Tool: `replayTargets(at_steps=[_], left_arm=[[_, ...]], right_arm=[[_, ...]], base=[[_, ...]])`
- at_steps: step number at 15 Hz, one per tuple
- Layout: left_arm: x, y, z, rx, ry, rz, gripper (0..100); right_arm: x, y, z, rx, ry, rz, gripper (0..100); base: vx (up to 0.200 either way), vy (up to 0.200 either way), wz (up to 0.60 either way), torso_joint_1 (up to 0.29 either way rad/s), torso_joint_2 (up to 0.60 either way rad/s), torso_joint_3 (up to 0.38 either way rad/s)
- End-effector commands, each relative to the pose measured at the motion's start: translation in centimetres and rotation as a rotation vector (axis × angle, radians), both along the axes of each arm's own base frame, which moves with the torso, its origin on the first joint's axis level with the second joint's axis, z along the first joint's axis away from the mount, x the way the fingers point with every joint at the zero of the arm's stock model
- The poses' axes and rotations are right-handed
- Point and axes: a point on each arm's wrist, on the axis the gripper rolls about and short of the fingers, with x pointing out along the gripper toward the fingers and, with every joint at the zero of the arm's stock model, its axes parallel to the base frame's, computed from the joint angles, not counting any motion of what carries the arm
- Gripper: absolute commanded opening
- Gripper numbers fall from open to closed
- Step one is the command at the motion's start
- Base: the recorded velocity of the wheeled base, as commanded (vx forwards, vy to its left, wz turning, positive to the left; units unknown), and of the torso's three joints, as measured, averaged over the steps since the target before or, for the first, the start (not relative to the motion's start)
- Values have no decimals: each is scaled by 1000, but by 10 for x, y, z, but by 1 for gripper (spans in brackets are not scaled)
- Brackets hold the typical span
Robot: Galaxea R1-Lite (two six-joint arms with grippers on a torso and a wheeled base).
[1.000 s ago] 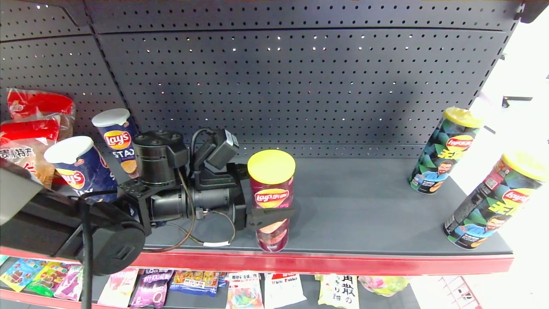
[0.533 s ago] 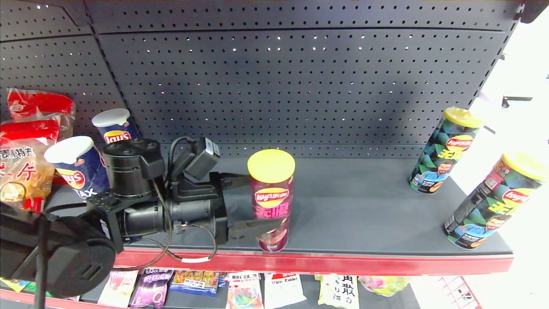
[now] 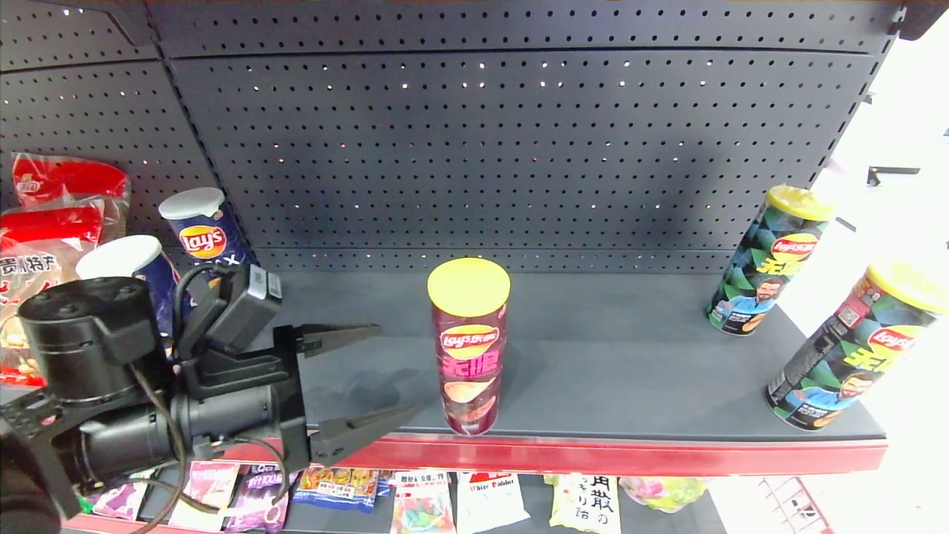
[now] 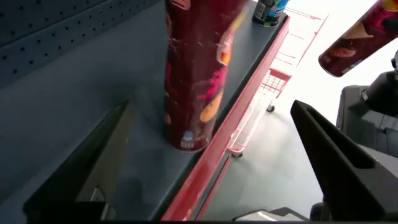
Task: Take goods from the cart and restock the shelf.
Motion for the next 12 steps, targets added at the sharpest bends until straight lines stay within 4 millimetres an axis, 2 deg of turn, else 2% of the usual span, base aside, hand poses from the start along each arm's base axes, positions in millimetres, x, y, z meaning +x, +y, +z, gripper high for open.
replayTargets(at_steps=[1, 3, 5, 6, 7, 8, 10, 12], left_arm=[[-41, 19, 5, -8, -45, 73, 100], [-67, 32, 8, -4, -85, 222, 100], [-93, 46, 14, 9, -107, 371, 100], [-107, 53, 14, 20, -100, 398, 100], [-120, 58, 13, 32, -83, 401, 100], [-143, 68, 9, 56, -53, 407, 100], [-174, 81, 1, 79, -19, 418, 100], [-188, 87, -1, 90, -3, 425, 100]], right_arm=[[2, 0, 8, -4, 20, 8, 0], [17, 0, 43, -3, 91, 31, 0], [46, 2, 84, -13, 155, 105, 0], [60, 3, 98, -22, 180, 146, 0], [73, 5, 106, -31, 204, 190, 0], [92, 10, 118, -41, 233, 272, 0], [115, 26, 130, -48, 271, 408, 0], [140, 36, 137, -52, 282, 444, 0]], base=[[0, 0, 0, 0, 0, 0], [0, 0, 0, 0, 0, 0], [0, 0, 0, 0, 0, 0], [0, 0, 0, 0, 0, 0], [0, 0, 0, 0, 0, 0], [0, 0, 0, 0, 0, 0], [0, 0, 0, 0, 0, 0], [0, 0, 0, 0, 0, 0]])
